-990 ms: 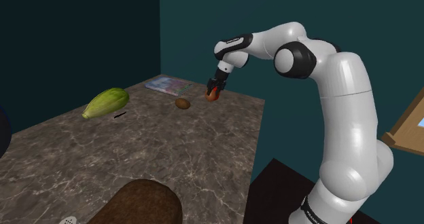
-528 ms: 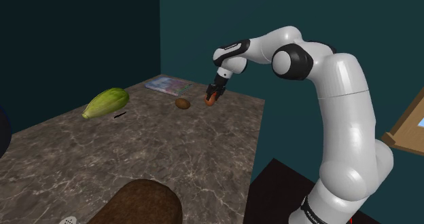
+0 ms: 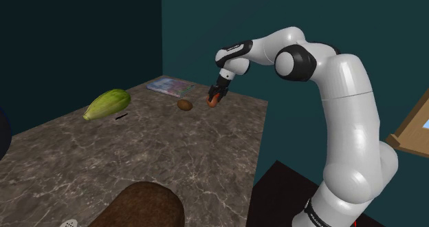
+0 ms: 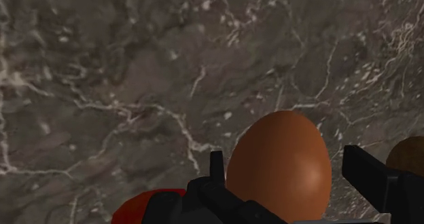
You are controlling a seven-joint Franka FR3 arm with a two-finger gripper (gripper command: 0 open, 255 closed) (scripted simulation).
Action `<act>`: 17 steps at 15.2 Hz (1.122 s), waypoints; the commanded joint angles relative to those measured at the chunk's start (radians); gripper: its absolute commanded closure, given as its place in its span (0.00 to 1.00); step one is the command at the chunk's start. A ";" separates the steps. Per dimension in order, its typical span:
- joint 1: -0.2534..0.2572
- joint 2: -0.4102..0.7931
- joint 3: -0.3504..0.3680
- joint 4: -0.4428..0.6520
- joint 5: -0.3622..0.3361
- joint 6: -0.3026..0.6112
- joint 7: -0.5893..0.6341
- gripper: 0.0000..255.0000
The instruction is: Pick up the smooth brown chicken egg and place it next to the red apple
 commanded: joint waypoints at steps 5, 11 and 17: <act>0.000 0.000 0.000 0.000 0.000 0.000 0.000 0.00; -0.016 -0.054 -0.015 0.035 -0.020 -0.091 0.012 0.00; -0.016 -0.054 -0.015 0.035 -0.019 -0.091 0.012 0.00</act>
